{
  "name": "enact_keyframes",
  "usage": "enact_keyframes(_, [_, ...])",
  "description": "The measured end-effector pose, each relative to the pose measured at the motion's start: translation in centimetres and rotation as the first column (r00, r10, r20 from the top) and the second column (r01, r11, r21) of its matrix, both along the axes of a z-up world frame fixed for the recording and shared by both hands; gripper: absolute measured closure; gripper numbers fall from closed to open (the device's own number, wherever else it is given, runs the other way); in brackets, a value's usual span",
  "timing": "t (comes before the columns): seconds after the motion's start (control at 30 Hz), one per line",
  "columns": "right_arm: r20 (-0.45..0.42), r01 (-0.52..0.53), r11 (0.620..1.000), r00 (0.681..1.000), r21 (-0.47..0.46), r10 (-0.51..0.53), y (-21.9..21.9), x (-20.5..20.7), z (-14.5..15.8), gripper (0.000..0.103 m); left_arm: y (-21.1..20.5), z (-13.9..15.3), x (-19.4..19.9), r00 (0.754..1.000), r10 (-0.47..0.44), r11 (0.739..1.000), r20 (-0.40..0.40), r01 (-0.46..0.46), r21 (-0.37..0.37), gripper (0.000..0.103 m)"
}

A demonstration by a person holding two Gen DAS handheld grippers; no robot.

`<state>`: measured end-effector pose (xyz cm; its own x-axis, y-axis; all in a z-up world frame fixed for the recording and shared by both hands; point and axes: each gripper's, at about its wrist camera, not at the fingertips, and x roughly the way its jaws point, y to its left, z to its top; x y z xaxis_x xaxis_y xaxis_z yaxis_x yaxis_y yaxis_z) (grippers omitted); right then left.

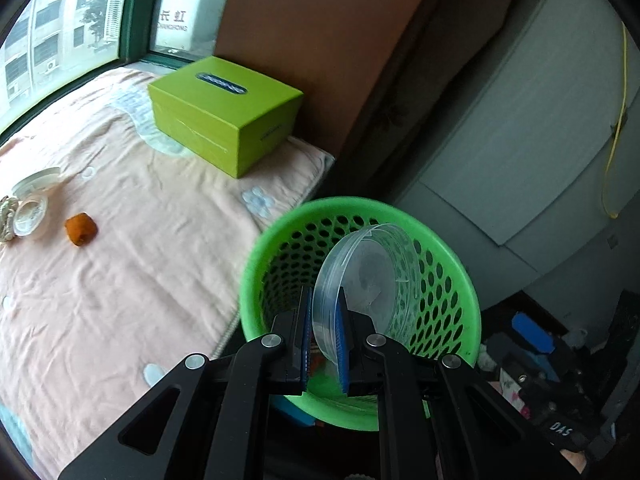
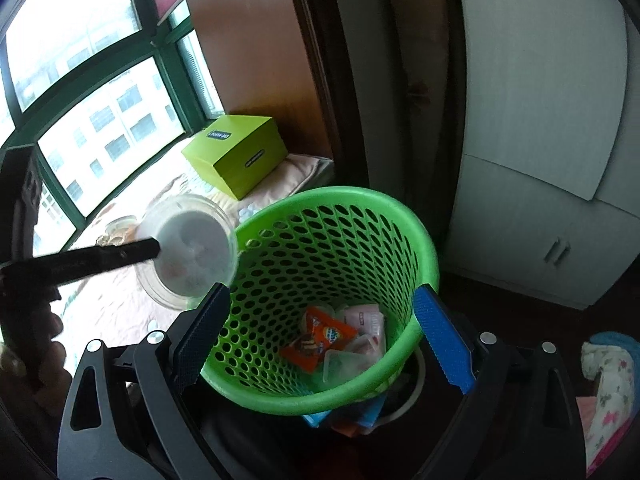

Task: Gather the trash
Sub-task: 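Carry the container and cup to the green basket and open both grippers, then move both tools back over the table toward the tissue and orange sponge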

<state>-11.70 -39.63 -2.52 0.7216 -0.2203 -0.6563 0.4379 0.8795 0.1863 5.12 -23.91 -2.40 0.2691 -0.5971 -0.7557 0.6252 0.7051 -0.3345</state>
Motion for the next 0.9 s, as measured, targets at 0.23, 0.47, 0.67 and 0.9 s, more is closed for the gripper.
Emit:
enact_keyframes(0.23, [0.007,0.008,1.0,1.0,0.013,-0.008,-0.4,-0.6,-0.1,0.011,-1.7,-1.1,-0.7,0.999,-0.032,0.999,-0.023,0.032,0.017,0.088])
enact_keyframes(0.47, [0.01,0.001,1.0,1.0,0.022,-0.002,-0.5,-0.5,0.0,0.011,-1.6,-1.1,-1.0,0.999,-0.029,0.999,-0.02,0.029,0.014,0.066])
enact_keyframes(0.67, [0.012,-0.029,0.999,1.0,0.026,0.028,0.3,0.3,0.1,0.011,0.0,-0.7,-0.6,1.0,0.016,1.0,-0.006,-0.015,0.022,0.053])
enact_keyframes(0.9, [0.012,-0.08,0.997,0.997,0.019,0.08,1.7,1.8,0.5,0.011,3.5,-0.2,0.9,0.993,0.112,0.993,0.025,-0.113,0.04,0.041])
